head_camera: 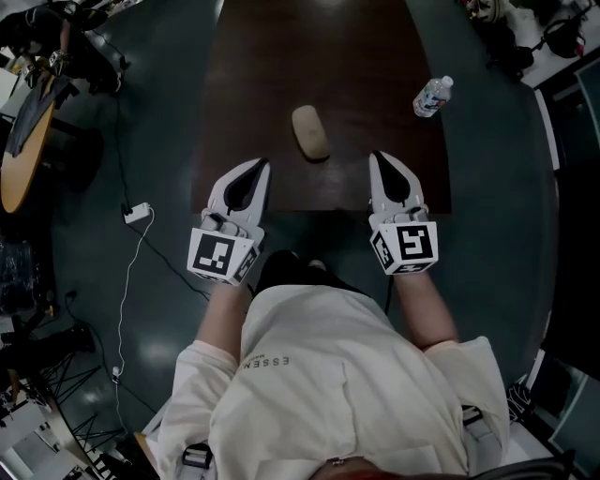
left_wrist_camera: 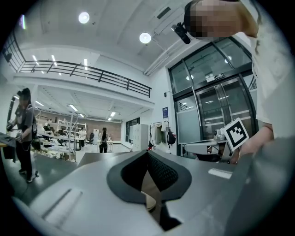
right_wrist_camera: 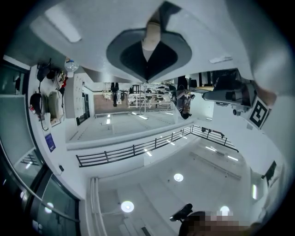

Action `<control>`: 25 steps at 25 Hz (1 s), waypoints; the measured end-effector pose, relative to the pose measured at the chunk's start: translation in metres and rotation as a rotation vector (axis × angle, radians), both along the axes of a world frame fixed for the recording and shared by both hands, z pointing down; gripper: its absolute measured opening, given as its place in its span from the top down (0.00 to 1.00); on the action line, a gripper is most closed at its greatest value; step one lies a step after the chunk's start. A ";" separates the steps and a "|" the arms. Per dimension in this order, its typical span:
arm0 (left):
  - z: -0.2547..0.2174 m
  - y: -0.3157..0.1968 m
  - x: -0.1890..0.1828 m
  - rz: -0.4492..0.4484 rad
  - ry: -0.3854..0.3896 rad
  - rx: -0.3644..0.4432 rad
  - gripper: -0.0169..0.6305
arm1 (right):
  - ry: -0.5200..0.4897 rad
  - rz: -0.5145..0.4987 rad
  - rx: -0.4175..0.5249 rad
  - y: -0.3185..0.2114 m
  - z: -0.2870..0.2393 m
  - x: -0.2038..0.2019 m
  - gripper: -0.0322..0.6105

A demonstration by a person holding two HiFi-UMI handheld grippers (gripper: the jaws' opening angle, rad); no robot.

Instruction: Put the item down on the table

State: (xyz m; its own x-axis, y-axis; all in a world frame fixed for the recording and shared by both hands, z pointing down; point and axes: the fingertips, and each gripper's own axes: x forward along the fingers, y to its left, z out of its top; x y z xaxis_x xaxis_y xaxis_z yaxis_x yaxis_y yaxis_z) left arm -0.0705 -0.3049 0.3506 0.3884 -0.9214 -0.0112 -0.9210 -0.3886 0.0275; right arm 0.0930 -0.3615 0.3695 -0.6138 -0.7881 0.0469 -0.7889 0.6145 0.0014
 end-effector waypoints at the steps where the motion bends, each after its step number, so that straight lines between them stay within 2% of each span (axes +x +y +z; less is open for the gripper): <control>1: 0.001 0.006 -0.001 -0.006 0.007 -0.003 0.95 | 0.004 0.004 0.004 0.006 0.000 0.004 0.97; 4: 0.008 0.025 -0.006 -0.032 0.047 -0.030 0.95 | 0.004 0.019 -0.023 0.025 0.006 0.013 0.97; 10: 0.024 0.080 -0.005 -0.024 0.062 -0.067 0.95 | 0.024 0.036 -0.068 0.073 0.021 0.018 0.97; 15: 0.025 0.145 -0.015 -0.025 0.086 -0.059 0.95 | 0.047 0.043 -0.075 0.134 0.016 0.009 0.97; 25: 0.037 0.257 -0.011 0.014 0.107 -0.072 0.95 | 0.058 0.089 -0.100 0.251 0.028 0.012 0.97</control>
